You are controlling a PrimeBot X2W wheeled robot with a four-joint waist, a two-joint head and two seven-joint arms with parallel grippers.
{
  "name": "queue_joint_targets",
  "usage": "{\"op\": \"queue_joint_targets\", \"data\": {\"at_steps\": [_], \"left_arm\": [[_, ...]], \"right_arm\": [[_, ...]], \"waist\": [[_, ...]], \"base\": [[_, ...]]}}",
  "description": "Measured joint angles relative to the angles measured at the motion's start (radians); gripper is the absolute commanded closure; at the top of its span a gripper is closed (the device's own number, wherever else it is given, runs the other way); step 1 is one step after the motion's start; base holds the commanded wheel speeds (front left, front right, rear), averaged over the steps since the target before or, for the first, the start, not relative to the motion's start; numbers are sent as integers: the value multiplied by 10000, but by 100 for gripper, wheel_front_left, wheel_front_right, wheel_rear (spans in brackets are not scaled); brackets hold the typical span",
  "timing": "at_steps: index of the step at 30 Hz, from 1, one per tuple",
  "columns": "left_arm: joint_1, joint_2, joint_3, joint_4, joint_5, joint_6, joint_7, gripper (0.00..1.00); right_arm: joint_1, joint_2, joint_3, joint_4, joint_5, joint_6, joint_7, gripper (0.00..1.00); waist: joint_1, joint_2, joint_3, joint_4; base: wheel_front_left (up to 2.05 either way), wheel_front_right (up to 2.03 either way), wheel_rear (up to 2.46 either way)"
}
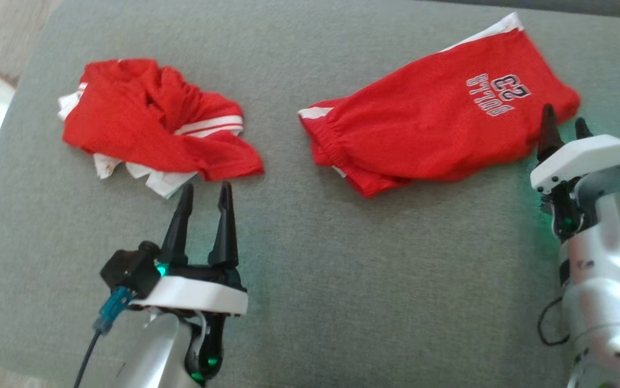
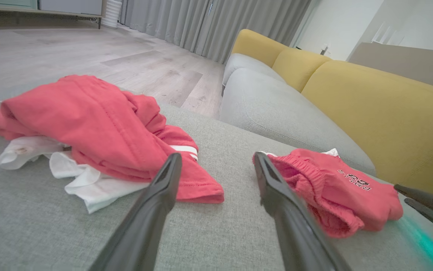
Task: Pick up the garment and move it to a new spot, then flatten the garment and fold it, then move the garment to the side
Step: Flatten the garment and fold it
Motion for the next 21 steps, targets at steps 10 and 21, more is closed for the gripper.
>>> {"op": "queue_joint_targets", "data": {"at_steps": [10,21], "left_arm": [[-368,-19,-364,-157,-238,130,0,0],[-506,-23,-531,-257,-320,203,0,0]], "right_arm": [[-1195,-474,-1379,1522,-1973,2,341,0],[-1757,-453,-1659,2201,-2924,0,-186,100]], "waist": [[-2,0,479,491],[-1,0,633,533]], "base": [[0,0,0],[0,0,0]]}}
